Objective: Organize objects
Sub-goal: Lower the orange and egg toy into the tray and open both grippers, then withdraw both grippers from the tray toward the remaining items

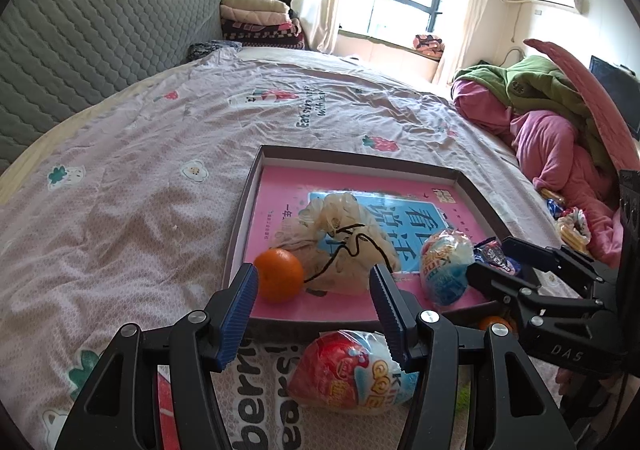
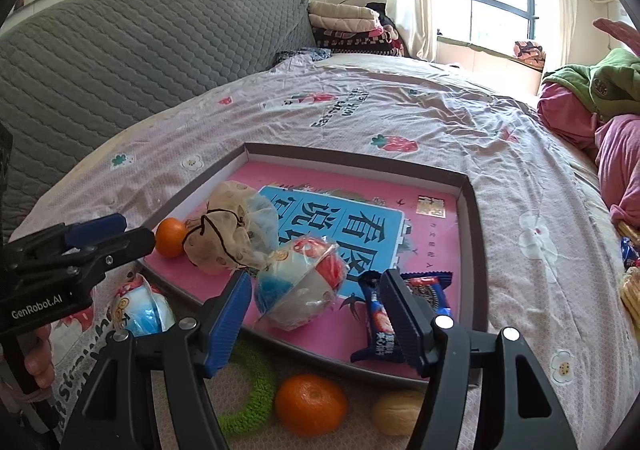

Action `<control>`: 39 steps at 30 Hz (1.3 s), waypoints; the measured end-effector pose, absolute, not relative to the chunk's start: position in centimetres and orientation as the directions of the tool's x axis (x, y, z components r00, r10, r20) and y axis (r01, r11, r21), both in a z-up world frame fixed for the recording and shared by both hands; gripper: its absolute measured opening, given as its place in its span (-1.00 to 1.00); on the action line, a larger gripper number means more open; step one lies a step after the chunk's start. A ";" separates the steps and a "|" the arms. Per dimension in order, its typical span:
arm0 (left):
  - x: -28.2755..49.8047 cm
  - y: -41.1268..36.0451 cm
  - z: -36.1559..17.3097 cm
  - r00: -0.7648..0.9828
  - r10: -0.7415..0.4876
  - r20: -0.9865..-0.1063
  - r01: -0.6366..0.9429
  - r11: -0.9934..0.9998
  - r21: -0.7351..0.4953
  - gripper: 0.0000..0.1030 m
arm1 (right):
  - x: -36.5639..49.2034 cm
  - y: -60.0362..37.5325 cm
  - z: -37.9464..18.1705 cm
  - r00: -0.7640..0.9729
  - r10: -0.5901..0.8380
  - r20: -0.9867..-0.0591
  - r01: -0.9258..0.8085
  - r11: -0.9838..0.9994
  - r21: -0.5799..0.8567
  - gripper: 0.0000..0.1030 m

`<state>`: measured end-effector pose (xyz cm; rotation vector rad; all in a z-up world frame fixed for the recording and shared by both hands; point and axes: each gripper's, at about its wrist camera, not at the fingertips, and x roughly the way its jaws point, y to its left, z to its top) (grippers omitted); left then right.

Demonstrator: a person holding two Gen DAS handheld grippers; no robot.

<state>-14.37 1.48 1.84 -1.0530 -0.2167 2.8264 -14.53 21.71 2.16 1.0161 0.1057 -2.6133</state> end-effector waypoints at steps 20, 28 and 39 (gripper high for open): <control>-12.3 2.4 3.1 -0.756 0.158 -0.635 -0.076 -0.985 -0.155 0.16 | -12.1 25.4 5.3 -0.741 -0.286 -0.607 0.286 -0.953 0.101 0.29; -11.6 2.6 3.5 -0.756 0.159 -0.635 -0.081 -0.985 -0.150 0.17 | -11.1 25.1 5.3 -0.738 -0.293 -0.608 0.299 -0.950 0.095 0.29; -10.7 2.5 3.9 -0.752 0.153 -0.641 -0.081 -0.987 -0.141 0.17 | -9.8 24.4 5.0 -0.734 -0.290 -0.614 0.315 -0.946 0.070 0.29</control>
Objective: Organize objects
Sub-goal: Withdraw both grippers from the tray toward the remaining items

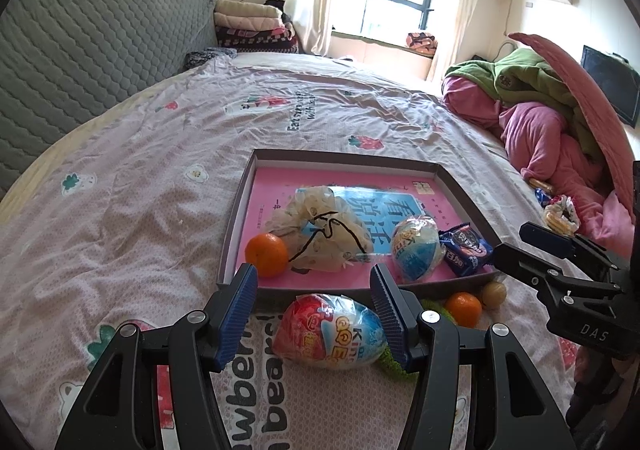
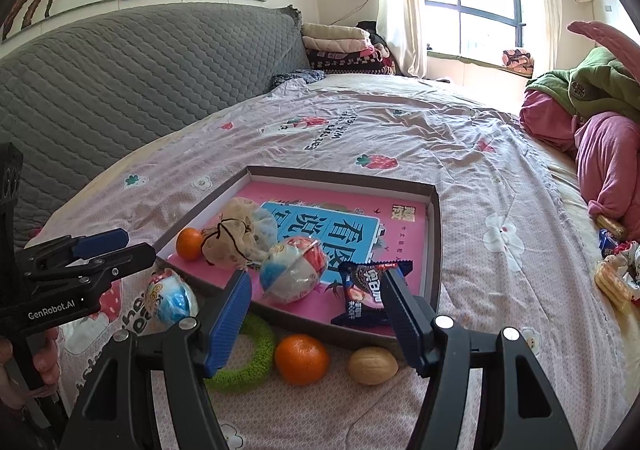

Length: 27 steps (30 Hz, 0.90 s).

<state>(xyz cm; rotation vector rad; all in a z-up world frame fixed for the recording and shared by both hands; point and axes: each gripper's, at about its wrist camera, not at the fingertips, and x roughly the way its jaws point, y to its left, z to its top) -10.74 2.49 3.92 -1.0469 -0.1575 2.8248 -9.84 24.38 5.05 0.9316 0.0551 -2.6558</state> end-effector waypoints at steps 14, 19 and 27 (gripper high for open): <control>-9.9 4.2 3.3 -0.732 0.138 -0.667 -0.079 -0.990 -0.118 0.17 | -8.7 24.1 4.6 -0.726 -0.292 -0.622 0.320 -0.945 0.070 0.29; -10.3 4.5 3.0 -0.727 0.120 -0.676 -0.060 -0.992 -0.111 0.17 | -8.4 24.0 4.3 -0.719 -0.291 -0.631 0.322 -0.944 0.069 0.29; -11.8 5.3 2.3 -0.709 0.085 -0.700 -0.019 -0.995 -0.102 0.17 | -8.1 23.8 3.5 -0.704 -0.284 -0.651 0.319 -0.945 0.066 0.29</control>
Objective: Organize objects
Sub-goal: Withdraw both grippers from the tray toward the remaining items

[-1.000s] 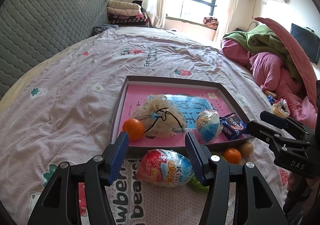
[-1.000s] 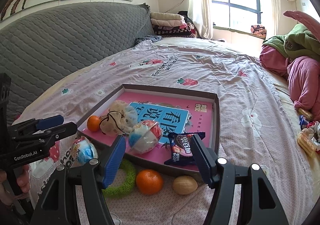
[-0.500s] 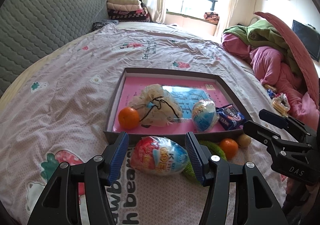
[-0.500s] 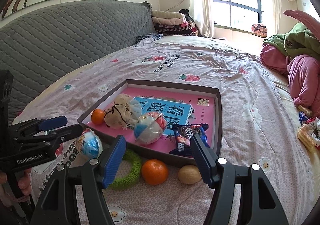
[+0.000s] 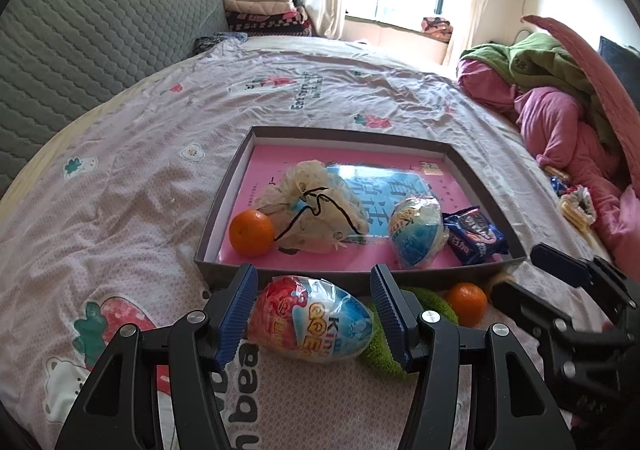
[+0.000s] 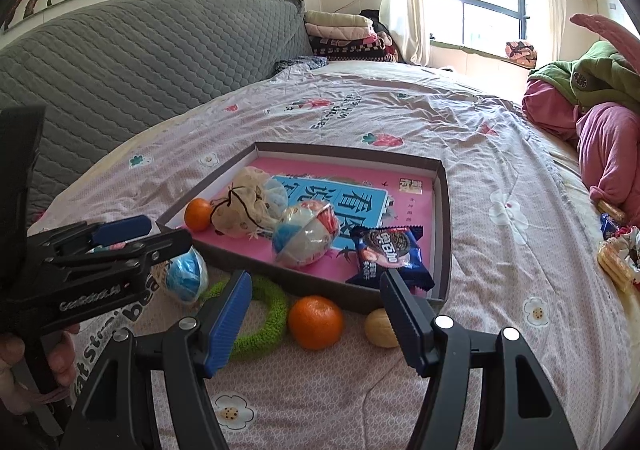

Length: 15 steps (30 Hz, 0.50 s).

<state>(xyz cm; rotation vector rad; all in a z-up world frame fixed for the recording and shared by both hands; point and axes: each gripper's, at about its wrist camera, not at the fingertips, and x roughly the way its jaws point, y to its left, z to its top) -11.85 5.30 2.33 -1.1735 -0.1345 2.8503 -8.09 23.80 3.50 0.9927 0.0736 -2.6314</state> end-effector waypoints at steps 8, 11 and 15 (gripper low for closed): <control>-12.9 6.3 1.0 -0.692 0.063 -0.720 -0.014 -0.997 -0.074 0.17 | -8.3 23.7 3.0 -0.694 -0.273 -0.666 0.314 -0.947 0.061 0.29; -12.8 6.5 0.7 -0.691 0.038 -0.722 -0.009 -0.999 -0.044 0.17 | -8.3 23.5 2.6 -0.688 -0.265 -0.676 0.313 -0.948 0.053 0.29; -12.6 6.4 0.6 -0.690 0.019 -0.723 -0.005 -1.000 -0.021 0.17 | -8.3 23.2 2.2 -0.683 -0.257 -0.684 0.312 -0.949 0.044 0.29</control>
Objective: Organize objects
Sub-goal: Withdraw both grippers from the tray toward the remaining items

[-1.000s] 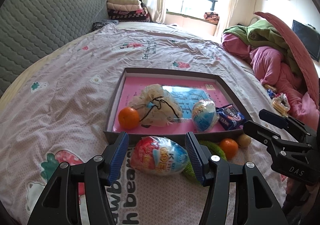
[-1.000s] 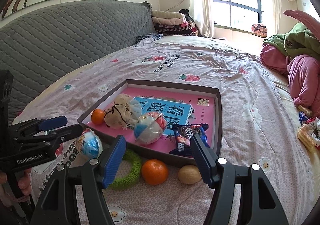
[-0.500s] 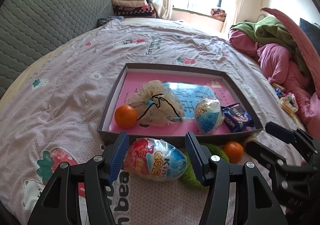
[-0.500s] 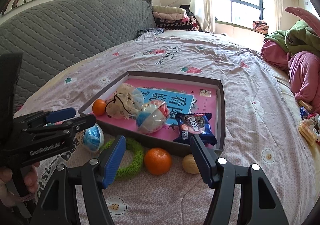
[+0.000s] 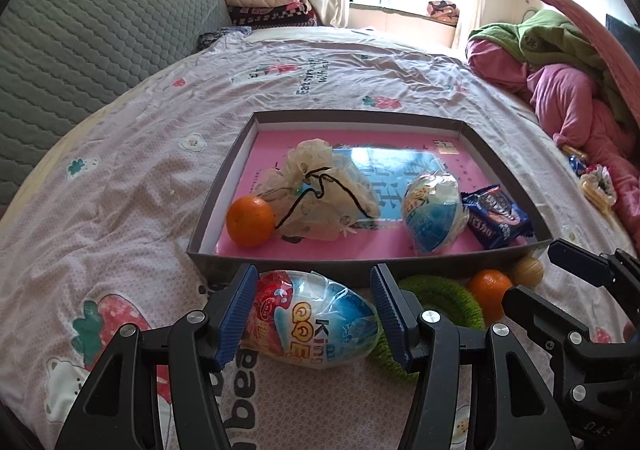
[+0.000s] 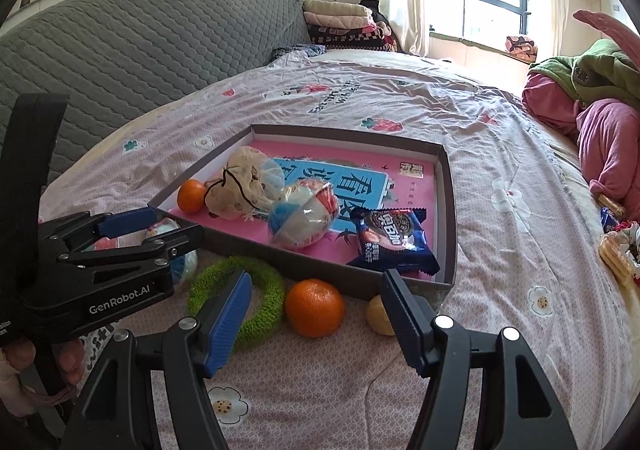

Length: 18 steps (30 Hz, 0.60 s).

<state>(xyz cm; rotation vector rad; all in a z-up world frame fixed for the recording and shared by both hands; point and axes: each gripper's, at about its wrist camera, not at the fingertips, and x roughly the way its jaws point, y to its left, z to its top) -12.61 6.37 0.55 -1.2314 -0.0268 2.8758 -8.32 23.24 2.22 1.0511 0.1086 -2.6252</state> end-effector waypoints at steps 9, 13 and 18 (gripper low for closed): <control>-11.4 6.0 0.1 -0.682 0.016 -0.732 -0.024 -1.000 0.000 0.29 | -8.0 23.4 1.2 -0.668 -0.227 -0.709 0.291 -0.956 0.032 0.29; -10.8 5.8 -0.1 -0.679 0.020 -0.734 -0.030 -1.000 0.001 0.30 | -7.7 23.6 1.0 -0.668 -0.216 -0.712 0.284 -0.959 0.025 0.29; -10.1 5.5 -0.1 -0.674 0.029 -0.738 -0.039 -0.999 -0.003 0.30 | -7.4 23.7 0.8 -0.672 -0.189 -0.716 0.275 -0.962 -0.004 0.29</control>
